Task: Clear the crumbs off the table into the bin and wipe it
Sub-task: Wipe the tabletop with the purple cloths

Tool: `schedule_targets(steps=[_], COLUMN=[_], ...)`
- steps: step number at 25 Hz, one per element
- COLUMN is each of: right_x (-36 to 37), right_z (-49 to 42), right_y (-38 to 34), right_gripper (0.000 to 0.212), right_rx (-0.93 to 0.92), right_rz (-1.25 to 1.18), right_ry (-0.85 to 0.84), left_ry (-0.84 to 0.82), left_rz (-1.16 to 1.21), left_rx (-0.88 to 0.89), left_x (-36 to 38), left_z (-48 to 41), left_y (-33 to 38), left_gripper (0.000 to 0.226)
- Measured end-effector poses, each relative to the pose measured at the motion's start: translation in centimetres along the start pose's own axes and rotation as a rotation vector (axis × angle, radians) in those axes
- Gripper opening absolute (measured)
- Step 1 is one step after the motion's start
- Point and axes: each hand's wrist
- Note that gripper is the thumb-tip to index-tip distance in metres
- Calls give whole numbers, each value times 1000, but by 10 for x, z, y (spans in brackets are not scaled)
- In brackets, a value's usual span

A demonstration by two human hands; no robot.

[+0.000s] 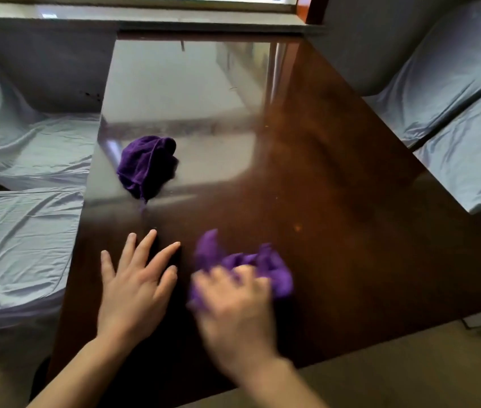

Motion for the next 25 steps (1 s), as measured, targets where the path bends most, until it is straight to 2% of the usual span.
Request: schedule_targets(steps=[2,5,7,9,11,13,14,15,17,19,22,24,25], right_x=[17,-7,-45,-88,-118,-123,-117,-108,-87,-55,1,16,18], right_z=[13,5,6,7,6,4,4,4,14,31,49,16,-13], right_y=[-33,35,114,197,262,282,274,254,197,119,5,-13,-2], right_gripper=[29,40,39,37,37,39,40,40,41,45,32,23,23], right_rx=[-167,-201,-39,206,431,617,653,633,458,204,-231,-442,-454], right_rz=[-108,-37,104,221,225,155,155,170,187,122,-96,-152,-109], right_ry=[-118,-39,33,117,152,173,184,185,172,101,-65,-166,-136], left_ry=[51,69,61,65,67,68,68,70,92,129,199,219,220], left_rz=[65,16,-8,-11,-22,-11,-1,8,56,174,407,478,479], left_rx=[35,66,46,40,44,28,19,13,8,-16,-58,-53,-51], left_x=[2,10,13,12,8,3,2,1,1,-1,-10,-16,-19], left_z=[1,-2,-2,-1,2,3,4,4,4,5,7,9,12], left_y=[-8,-16,-18,-17,-14,-10,-7,-7,-5,-5,-8,-19,-27], left_gripper=[64,61,62,62,63,64,65,65,65,61,46,42,43])
Point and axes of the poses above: each hand's wrist, its own z-axis away from the middle knuckle, its own x-axis out of the palm, y = z × x, and after that the axes turned 10 degrees about -z, right-handed
